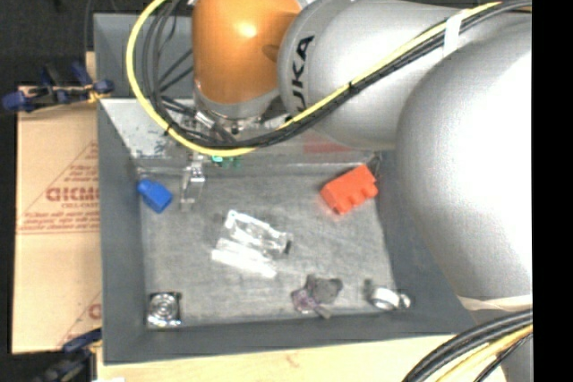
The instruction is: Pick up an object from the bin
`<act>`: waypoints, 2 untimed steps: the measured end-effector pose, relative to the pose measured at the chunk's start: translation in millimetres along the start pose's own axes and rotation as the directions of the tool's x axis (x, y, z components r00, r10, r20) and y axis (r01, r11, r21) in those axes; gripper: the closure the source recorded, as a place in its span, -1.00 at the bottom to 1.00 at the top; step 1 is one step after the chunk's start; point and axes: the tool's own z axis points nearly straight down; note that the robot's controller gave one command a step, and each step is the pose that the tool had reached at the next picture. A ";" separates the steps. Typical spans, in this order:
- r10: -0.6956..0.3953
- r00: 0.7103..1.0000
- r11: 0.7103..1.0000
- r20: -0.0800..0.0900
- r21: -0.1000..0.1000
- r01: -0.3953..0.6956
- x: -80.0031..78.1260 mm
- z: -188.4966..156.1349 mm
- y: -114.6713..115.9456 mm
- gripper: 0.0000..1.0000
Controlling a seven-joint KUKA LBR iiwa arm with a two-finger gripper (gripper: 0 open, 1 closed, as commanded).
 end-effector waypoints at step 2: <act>-0.127 0.992 0.992 0.005 0.003 0.127 96.9 80.4 -81.4 -1.00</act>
Offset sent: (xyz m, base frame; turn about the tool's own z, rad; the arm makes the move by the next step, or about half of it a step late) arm -0.0716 -0.0001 -0.0748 -0.2280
